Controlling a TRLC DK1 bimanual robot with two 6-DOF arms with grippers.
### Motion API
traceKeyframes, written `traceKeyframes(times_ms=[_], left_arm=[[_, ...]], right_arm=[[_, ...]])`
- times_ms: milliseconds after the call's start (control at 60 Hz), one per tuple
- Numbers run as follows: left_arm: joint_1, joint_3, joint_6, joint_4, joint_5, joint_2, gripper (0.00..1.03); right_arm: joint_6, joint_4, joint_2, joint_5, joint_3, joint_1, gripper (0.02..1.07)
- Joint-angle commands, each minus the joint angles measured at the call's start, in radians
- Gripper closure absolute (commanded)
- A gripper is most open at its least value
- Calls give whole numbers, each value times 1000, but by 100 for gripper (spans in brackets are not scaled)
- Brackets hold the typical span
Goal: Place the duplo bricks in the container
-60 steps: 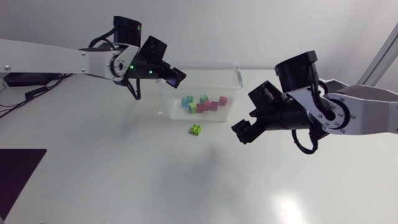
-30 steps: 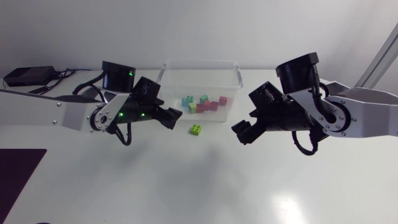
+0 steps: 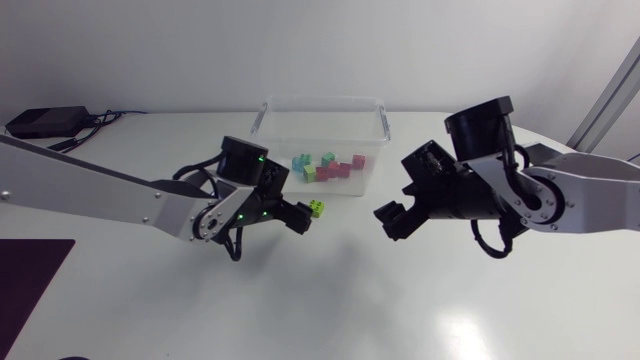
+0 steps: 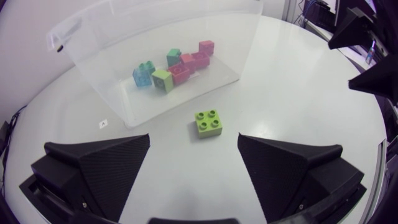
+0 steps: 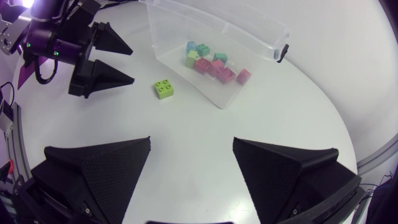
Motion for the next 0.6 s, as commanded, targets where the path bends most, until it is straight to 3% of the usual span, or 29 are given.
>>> traceKeyframes(times_ms=[0, 267, 583], left_arm=[[-12, 48, -49, -1, -21, 57, 5], [-30, 135, -86, -65, -47, 156, 5], [-55, 325, -153, -280, -66, 238, 4]], right_arm=[[7, 15, -15, -2, -35, -3, 11], [4, 44, -12, -10, -58, -15, 11], [4, 59, -15, -25, -78, -34, 11]])
